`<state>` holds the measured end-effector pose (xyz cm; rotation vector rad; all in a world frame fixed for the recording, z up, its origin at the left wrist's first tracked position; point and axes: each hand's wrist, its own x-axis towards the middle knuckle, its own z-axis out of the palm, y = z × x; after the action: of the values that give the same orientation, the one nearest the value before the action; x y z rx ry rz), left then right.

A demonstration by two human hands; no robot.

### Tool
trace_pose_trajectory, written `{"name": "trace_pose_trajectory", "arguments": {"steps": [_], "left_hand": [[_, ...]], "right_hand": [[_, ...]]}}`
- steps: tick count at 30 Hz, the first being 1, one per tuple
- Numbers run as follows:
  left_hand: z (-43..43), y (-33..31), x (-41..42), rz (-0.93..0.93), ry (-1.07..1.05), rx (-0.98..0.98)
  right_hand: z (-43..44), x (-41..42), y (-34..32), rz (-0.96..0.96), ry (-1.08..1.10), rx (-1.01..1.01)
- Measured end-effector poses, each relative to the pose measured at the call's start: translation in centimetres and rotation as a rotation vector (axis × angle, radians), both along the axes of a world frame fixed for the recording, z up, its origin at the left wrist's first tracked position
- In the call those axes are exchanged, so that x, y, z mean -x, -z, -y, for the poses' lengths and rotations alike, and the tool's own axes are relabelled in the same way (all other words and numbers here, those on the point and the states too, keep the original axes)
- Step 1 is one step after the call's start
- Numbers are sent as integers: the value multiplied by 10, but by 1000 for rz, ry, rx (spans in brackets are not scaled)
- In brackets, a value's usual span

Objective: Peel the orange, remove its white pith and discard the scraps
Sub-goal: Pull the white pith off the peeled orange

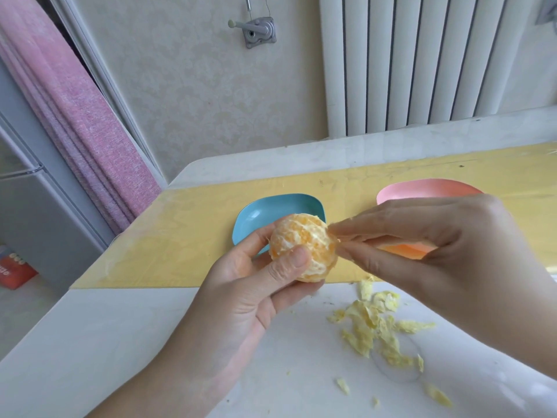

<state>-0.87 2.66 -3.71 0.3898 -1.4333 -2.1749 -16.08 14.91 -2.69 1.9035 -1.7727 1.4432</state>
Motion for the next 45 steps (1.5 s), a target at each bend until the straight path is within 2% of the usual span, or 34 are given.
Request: {"name": "trace_pose_trajectory", "arguments": {"steps": [8,25,29,34,42,45], "left_hand": [[-5,3,-1,15,-52,29],[-11,5,0,16,-12,-19],[-9,5,-1,19,1,-13],[-4,2,-1,31,42,-5],[5,-3,-3,61,94,59],[7,-3,-3,49,109,71]], "right_hand": [[-1,-8,5,-266,205,44],[-1,-9,13,-465,324,96],[-2,-10,9,-446,327,85],[-3,-9,3,-307,255,42],[-4,-11,-1,-237,252,1],[-3,-13,-3,-143,235,-9]]}}
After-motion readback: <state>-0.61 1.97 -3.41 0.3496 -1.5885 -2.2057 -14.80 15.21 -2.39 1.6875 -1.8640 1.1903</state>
